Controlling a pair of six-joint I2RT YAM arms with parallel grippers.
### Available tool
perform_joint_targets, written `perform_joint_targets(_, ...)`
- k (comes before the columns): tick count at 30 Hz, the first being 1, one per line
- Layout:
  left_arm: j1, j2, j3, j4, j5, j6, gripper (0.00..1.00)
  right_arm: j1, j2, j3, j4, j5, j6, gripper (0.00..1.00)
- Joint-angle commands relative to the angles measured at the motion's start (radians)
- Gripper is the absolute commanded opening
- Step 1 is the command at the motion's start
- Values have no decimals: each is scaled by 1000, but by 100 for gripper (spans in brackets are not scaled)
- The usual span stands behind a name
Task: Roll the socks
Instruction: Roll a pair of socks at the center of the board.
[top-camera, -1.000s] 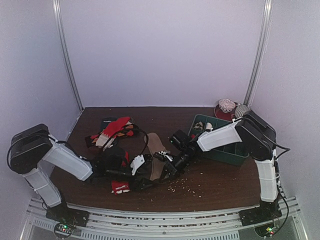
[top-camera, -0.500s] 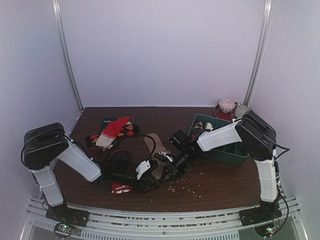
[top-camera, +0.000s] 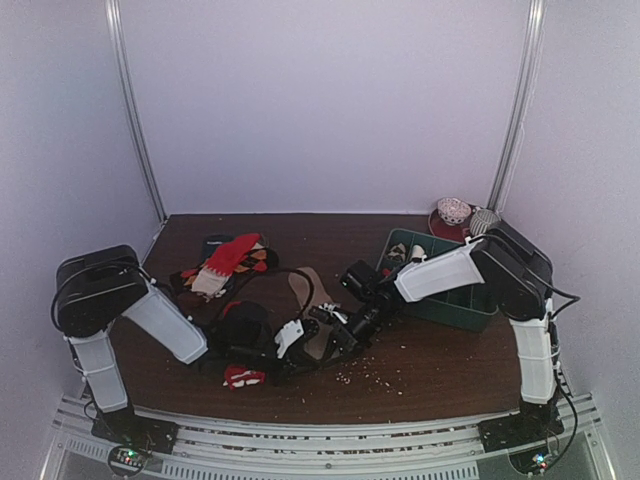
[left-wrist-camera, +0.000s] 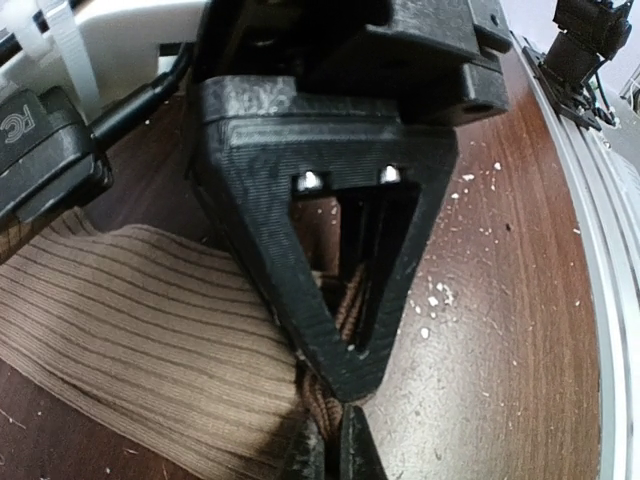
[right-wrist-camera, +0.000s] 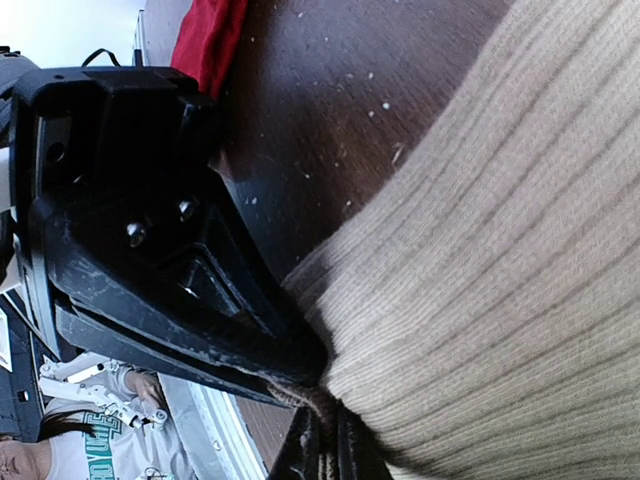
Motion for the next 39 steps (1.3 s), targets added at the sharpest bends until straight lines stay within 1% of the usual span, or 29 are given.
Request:
perform_joint_targets(1,-4,35,-5,3,11,-56,0,1,6,-12,-60,68,-32,14)
perform_joint_targets(3,-4,36,-6,-21,14,-95,0,0,-31,-21,-46,96,-44,19)
perform_joint_targets(4,-5,35,-6,-37,18,-118,0,-2,-58,-35,-25,104,-45,24)
perform_joint_targets(5,-4,32,-4,-57,23,-140,0,-4,-91,-53,12,107,-43,33)
perform_joint_targets(6,-4,29,0,-82,29,-166,0,-6,-135,-83,59,115,-37,37)
perform_joint_targets(9,-4,13,22,-176,53,-237,0,-7,-301,-205,292,161,-16,40)
perform_joint_targets(12,-3,0,72,-319,72,-288,0,0,-438,-357,532,221,-24,41)
perform_joint_targets(15,7,6,144,-478,100,-347,0,22,-523,-507,695,294,-102,42)
perform_joint_targets(16,15,6,151,-495,116,-374,0,38,-538,-526,717,335,-144,43)
perform_joint_targets(19,50,1,140,-505,186,-452,0,104,-548,-557,689,470,-278,42)
perform_joint_targets(21,64,-6,133,-515,199,-474,0,143,-537,-556,663,530,-328,42)
perform_joint_targets(25,93,2,129,-530,210,-494,0,178,-518,-568,659,559,-365,42)
perform_joint_targets(32,125,56,132,-557,244,-515,0,265,-535,-576,625,666,-451,42)
perform_joint_targets(39,149,66,155,-646,241,-495,0,315,-456,-556,606,699,-483,42)
